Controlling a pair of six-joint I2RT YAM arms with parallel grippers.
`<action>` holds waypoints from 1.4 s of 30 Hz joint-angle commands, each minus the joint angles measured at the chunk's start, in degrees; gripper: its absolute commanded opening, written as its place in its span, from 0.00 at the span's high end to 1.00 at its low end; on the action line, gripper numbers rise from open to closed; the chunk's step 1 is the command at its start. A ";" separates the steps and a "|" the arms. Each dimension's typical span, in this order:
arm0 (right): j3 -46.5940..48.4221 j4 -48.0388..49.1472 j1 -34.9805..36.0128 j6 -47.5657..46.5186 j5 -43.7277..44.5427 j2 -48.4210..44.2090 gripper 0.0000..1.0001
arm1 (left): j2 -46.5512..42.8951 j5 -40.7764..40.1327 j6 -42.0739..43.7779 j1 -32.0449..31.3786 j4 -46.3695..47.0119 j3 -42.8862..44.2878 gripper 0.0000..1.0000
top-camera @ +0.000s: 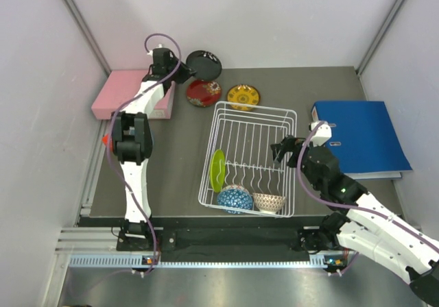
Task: Unload the mixed dishes from the dish rack
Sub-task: Place the plate at the center of the board.
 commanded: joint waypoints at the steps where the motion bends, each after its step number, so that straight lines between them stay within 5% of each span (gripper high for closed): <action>1: 0.53 3.83 -0.76 1.06 -0.02 -0.16 0.03 | 3.54 5.81 -1.56 1.18 2.69 6.07 1.00; 11: 1.58 3.57 -0.94 0.27 -0.81 1.69 0.03 | 4.07 4.85 -1.91 1.18 3.83 -2.62 1.00; 30: 0.61 2.25 -0.85 1.07 -0.28 0.29 0.03 | 6.97 2.56 -2.88 2.24 -1.43 -3.95 1.00; 36: 0.35 2.07 -0.94 1.15 -0.37 0.11 0.03 | 8.03 3.88 -3.05 2.77 -2.58 -3.25 0.76; 39: 0.17 2.07 -0.94 1.24 -0.37 0.11 0.03 | 8.12 4.84 -3.14 2.77 -2.76 -2.72 0.53; 40: 0.09 2.07 -0.94 1.33 -0.37 0.20 0.03 | 8.12 5.02 -3.23 2.77 -3.37 -2.37 0.39; 42: 0.09 2.16 -0.94 1.42 -0.55 0.20 0.03 | 8.03 5.90 -3.40 2.77 -4.25 -0.89 0.31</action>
